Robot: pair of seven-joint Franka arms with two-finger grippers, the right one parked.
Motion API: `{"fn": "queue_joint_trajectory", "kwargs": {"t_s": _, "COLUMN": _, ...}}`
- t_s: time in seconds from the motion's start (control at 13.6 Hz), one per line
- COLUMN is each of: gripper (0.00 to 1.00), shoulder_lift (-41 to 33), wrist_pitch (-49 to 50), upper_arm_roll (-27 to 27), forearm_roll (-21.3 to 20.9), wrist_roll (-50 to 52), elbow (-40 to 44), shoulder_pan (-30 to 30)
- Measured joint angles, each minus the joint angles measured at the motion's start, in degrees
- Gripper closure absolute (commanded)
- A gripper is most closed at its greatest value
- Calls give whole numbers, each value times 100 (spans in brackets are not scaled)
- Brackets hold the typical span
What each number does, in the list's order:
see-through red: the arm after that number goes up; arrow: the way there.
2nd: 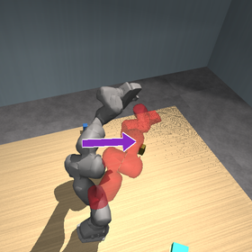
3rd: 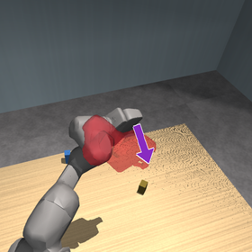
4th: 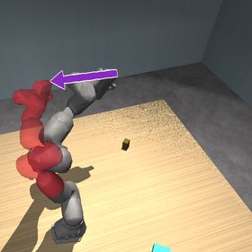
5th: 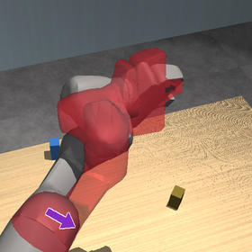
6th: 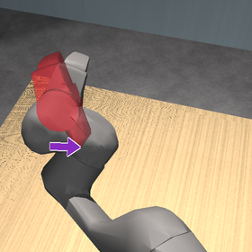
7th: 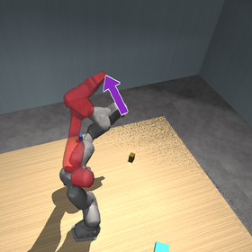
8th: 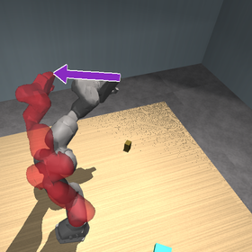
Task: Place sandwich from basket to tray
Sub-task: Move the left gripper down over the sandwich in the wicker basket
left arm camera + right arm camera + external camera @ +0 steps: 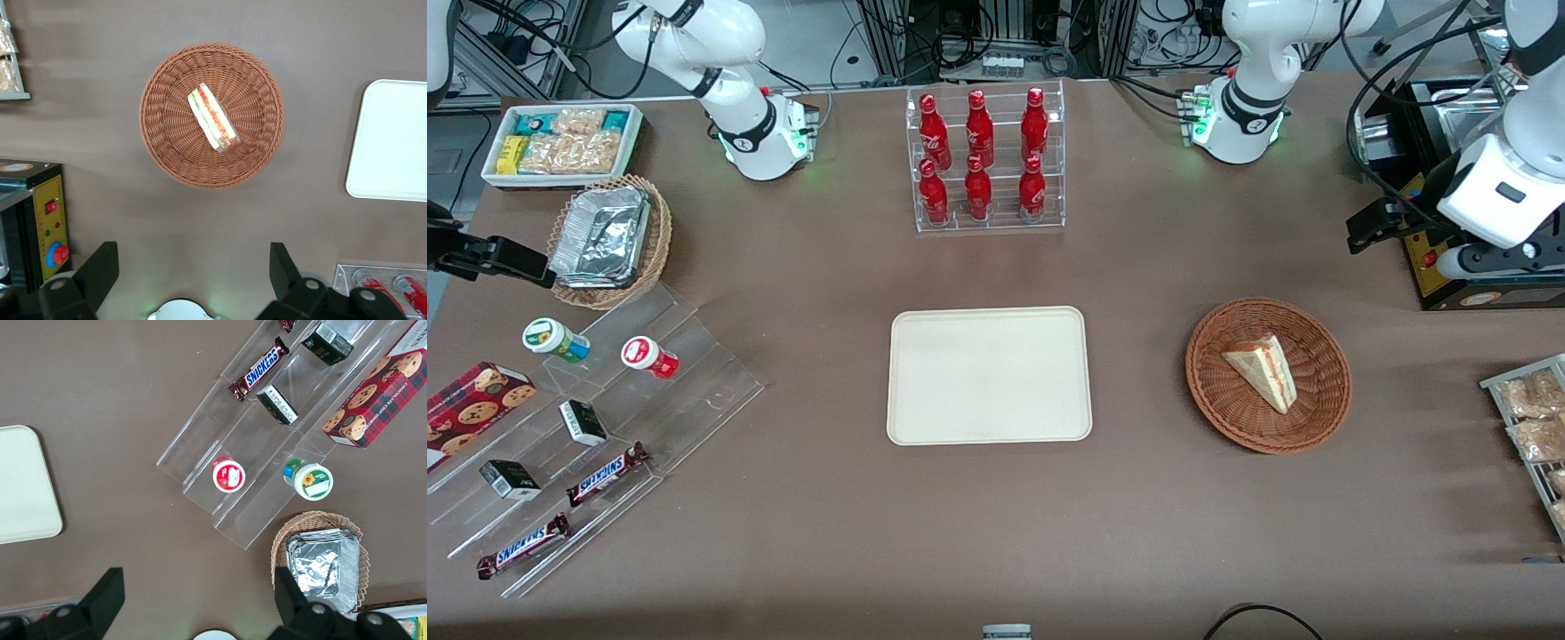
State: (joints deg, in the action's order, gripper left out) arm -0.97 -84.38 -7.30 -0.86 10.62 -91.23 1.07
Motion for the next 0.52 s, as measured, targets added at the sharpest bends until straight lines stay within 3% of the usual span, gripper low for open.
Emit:
{"fn": "queue_joint_trajectory", "kwargs": {"t_s": 0.3, "gripper": 0, "shoulder_lift": 53, "wrist_pitch": -27, "upper_arm_roll": 21, "forearm_roll": -87, "wrist_roll": 0, "elbow": -65, "shoulder_pan": 2}}
{"fn": "queue_joint_trajectory", "kwargs": {"t_s": 0.52, "gripper": 0, "shoulder_lift": 145, "wrist_pitch": -786, "upper_arm_roll": 44, "forearm_roll": -96, "wrist_roll": 166, "elbow": -734, "shoulder_pan": 4}}
